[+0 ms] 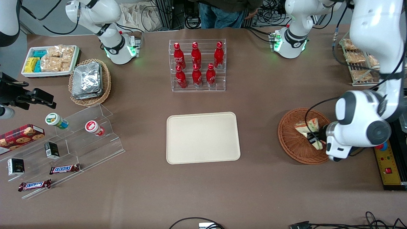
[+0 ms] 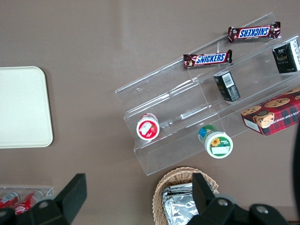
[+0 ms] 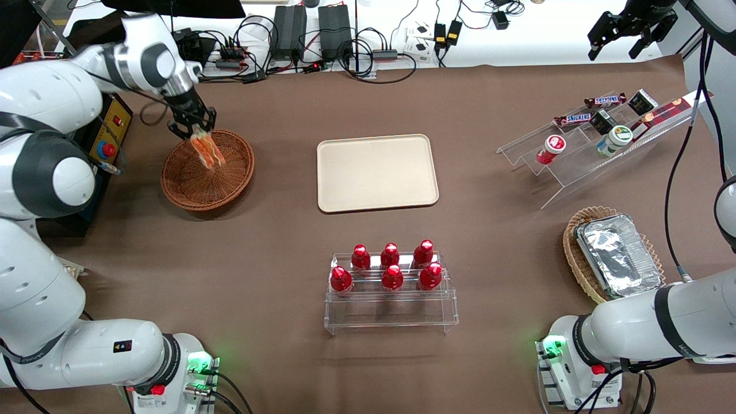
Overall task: Place sandwich from basket to tray
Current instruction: 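Carry the sandwich with the left gripper over to the cream tray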
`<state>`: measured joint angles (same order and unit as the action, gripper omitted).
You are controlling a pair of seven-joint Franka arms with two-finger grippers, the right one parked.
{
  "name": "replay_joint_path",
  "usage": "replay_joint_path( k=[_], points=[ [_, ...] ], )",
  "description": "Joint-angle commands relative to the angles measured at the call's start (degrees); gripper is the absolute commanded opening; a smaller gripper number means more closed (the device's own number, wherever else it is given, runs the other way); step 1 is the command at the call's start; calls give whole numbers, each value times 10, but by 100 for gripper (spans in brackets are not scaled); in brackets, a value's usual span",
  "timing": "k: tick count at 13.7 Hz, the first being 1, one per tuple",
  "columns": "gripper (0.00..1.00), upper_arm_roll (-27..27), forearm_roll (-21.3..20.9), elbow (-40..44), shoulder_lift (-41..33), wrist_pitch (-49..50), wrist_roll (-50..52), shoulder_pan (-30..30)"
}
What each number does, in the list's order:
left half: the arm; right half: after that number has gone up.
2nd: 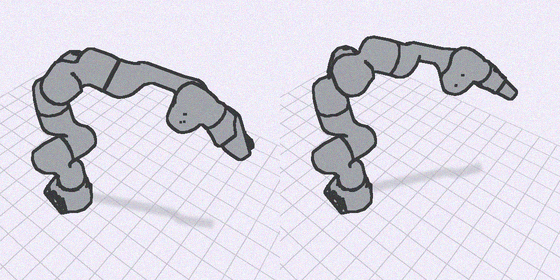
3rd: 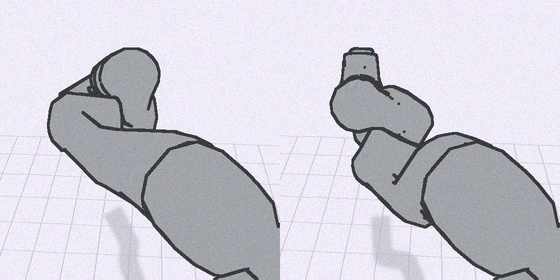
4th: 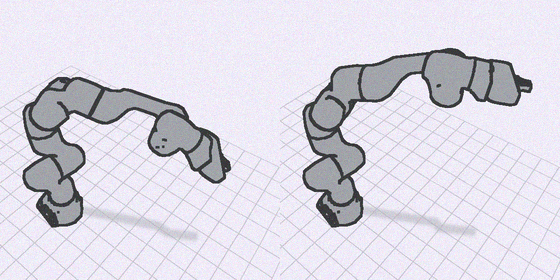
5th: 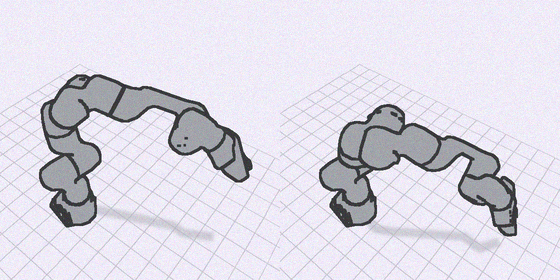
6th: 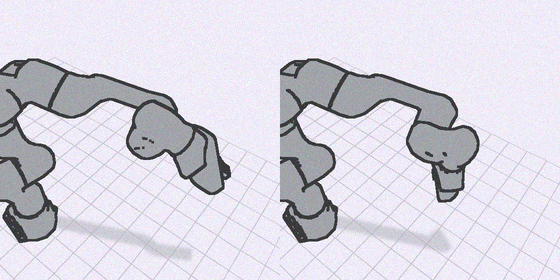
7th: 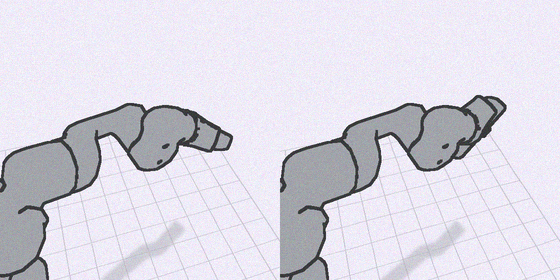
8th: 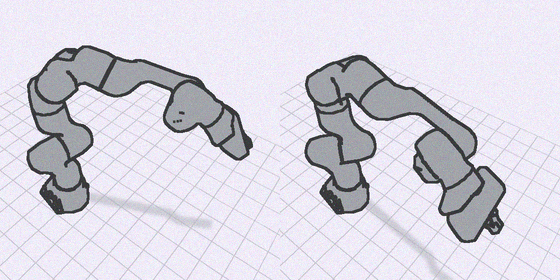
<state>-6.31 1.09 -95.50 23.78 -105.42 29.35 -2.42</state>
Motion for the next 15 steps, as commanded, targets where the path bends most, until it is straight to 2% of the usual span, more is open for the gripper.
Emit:
replay_joint_path(
  k=[1,4,7,9,12,15],
  points=[
    [0,-19,3,44,-22,53,-101,6],
    [0,-70,-4,108,-8,104,-130,17],
    [0,-75,-6,126,5,95,-124,93],
    [0,-75,-4,135,23,94,-123,121],
    [0,-75,-2,153,64,68,-119,167],
    [0,-76,5,154,114,-3,-42,198]
  ],
)
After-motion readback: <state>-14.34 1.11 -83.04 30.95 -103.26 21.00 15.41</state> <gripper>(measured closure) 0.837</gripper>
